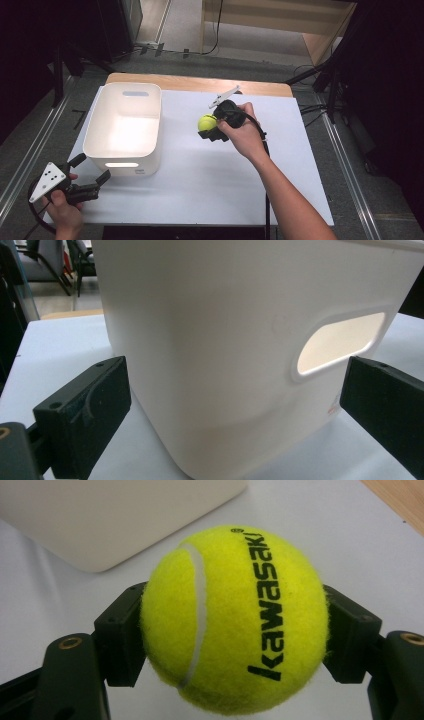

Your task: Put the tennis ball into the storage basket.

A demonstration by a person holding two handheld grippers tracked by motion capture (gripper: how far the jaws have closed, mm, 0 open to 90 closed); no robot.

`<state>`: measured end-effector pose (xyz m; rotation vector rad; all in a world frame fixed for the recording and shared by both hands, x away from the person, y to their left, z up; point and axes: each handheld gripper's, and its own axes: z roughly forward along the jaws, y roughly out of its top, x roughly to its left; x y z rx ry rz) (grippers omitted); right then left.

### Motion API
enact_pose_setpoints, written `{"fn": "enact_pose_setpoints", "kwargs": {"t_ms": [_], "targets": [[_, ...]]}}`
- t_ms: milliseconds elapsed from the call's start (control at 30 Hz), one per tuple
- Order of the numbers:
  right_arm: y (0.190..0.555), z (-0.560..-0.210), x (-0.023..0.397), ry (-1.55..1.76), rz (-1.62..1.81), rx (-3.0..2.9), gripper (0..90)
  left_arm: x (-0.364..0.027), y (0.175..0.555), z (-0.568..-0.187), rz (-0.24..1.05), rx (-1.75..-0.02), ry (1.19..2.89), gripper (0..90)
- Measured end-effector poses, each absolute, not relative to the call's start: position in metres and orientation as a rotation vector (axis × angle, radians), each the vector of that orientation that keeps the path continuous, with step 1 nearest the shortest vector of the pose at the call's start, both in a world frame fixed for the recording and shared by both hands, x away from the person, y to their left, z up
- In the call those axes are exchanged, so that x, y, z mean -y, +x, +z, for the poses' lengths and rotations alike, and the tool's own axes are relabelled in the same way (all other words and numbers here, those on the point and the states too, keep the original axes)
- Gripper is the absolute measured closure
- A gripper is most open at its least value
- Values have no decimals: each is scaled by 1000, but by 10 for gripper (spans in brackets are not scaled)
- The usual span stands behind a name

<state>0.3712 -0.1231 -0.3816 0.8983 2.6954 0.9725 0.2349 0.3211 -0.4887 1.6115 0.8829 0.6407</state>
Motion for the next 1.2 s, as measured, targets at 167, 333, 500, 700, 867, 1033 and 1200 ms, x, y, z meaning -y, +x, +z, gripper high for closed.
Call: {"fn": "enact_pose_setpoints", "kwargs": {"t_ms": [167, 333, 500, 700, 867, 1033, 1200], "targets": [[371, -377, 114, 872, 985, -2708, 237, -321, 235, -489, 637, -877, 1610, 1], [371, -374, 105, 840, 991, -2716, 237, -321, 234, -491, 626, -869, 1613, 1], [371, -369, 97, 812, 1000, -2722, 237, -321, 233, -492, 623, -872, 1607, 1], [372, -364, 87, 786, 1018, -2726, 237, -320, 233, -492, 626, -868, 1611, 1], [372, -362, 80, 770, 1024, -2732, 236, -320, 233, -492, 624, -867, 1616, 1], [372, -360, 67, 735, 1042, -2741, 237, -320, 232, -492, 623, -863, 1619, 1], [372, -358, 57, 708, 1051, -2749, 237, -320, 232, -492, 622, -863, 1622, 1]]}}
